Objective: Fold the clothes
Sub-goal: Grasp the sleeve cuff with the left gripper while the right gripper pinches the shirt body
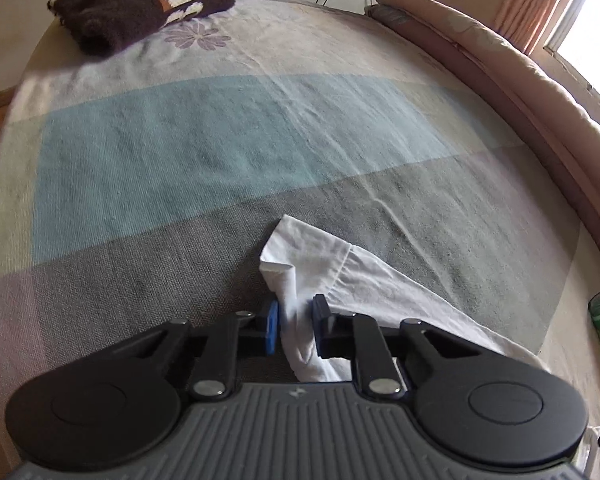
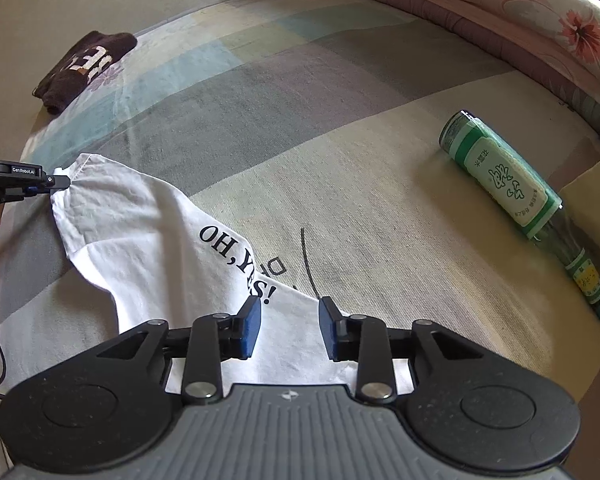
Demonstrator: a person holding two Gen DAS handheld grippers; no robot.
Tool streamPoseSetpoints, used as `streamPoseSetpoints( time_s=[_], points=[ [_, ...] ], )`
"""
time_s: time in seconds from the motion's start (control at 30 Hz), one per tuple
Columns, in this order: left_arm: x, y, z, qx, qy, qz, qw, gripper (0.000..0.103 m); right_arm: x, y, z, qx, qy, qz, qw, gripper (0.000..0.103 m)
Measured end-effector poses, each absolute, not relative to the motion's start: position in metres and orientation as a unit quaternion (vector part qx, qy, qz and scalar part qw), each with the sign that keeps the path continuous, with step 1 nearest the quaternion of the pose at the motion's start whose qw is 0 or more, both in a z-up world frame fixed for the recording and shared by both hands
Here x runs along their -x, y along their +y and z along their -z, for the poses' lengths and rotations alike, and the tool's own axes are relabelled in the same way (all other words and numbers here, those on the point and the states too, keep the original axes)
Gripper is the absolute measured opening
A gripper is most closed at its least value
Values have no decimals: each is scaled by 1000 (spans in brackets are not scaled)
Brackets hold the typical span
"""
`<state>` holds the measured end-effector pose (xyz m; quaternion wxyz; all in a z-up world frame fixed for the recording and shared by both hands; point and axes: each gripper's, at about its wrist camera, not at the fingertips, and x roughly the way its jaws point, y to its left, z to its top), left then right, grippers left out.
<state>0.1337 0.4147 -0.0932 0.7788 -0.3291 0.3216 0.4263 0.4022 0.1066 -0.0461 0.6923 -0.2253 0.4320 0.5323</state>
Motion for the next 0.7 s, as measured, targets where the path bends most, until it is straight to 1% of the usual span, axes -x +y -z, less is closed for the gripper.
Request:
streamPoseSetpoints(
  time_s=[0.13, 0.27, 0.33, 0.43, 0.5, 0.57, 0.6, 0.63, 0.7],
  points=[
    [-130, 421, 84, 317, 313, -437, 782, 12, -407, 99, 46, 230, 430, -523, 699, 39],
    [-135, 425, 86, 308, 330, -431, 781, 12, -420, 92, 53, 232, 440, -511, 701, 41],
    [-135, 425, 88, 307, 335, -429, 780, 12, -429, 92, 58, 237, 442, -514, 696, 44],
    [-134, 427, 94, 318, 340, -429, 774, 12, -442, 103, 64, 269, 424, -534, 680, 51],
    [-134, 427, 95, 317, 342, -428, 774, 12, -451, 113, 76, 301, 447, -551, 637, 61],
    [-134, 427, 95, 316, 344, -427, 774, 12, -461, 122, 89, 332, 468, -566, 592, 62],
    [-134, 427, 95, 315, 345, -426, 775, 12, -460, 122, 89, 340, 465, -578, 577, 59],
    [-134, 427, 95, 313, 346, -424, 776, 12, -459, 120, 88, 348, 460, -591, 564, 52],
    [-134, 427, 94, 312, 346, -423, 777, 12, -459, 119, 84, 353, 464, -593, 555, 8]
  ],
)
